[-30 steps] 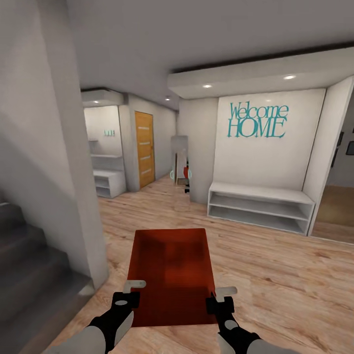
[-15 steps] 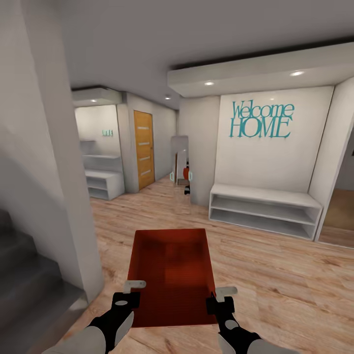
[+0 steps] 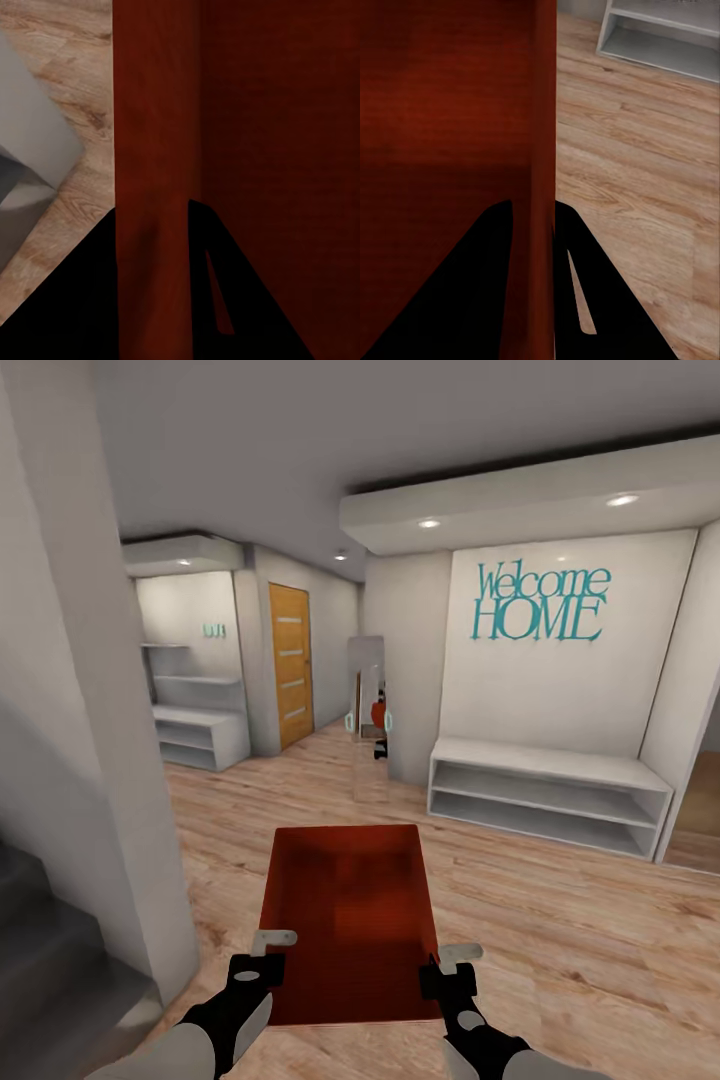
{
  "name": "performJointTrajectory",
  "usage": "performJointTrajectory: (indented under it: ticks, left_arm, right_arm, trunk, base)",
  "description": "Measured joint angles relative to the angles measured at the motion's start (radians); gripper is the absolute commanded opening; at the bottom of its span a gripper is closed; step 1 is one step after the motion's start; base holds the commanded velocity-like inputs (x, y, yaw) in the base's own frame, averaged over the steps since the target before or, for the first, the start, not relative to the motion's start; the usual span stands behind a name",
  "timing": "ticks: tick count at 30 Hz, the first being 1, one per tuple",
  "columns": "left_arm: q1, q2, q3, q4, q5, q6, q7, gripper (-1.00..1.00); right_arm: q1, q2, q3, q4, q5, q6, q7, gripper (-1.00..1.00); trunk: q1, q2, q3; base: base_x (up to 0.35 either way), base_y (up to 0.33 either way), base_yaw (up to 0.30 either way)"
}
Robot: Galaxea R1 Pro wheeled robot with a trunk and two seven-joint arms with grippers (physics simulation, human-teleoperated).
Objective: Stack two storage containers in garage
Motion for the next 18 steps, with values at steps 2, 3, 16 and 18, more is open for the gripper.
performJointTrajectory:
  ticks: [2, 3, 16, 18]
  left_arm:
    - [0.0, 0.0, 0.0, 0.0, 0.0, 0.0, 0.0, -1.0]
    - [0.0, 0.0, 0.0, 0.0, 0.0, 0.0, 0.0, -1.0]
    - [0.0, 0.0, 0.0, 0.001, 0.001, 0.0, 0.0, -1.0]
    - [0.0, 0.0, 0.001, 0.001, 0.0, 0.0, 0.0, -1.0]
  right_arm:
    - [0.0, 0.0, 0.0, 0.0, 0.0, 0.0, 0.0, -1.0]
    - [0.0, 0.0, 0.0, 0.0, 0.001, 0.0, -0.001, -1.0]
    - [0.0, -0.001, -0.004, -0.001, 0.007, 0.002, 0.0, -1.0]
    - [0.0, 0.0, -0.003, -0.001, 0.005, 0.001, -0.001, -1.0]
  trunk:
    - [0.0, 0.0, 0.0]
    - [0.0, 0.0, 0.0]
    - [0.0, 0.0, 0.0]
    - [0.0, 0.0, 0.0]
  base:
    - [0.321, 0.0, 0.0]
    - [0.321, 0.0, 0.0]
    - [0.321, 0.0, 0.0]
    - [0.321, 0.0, 0.0]
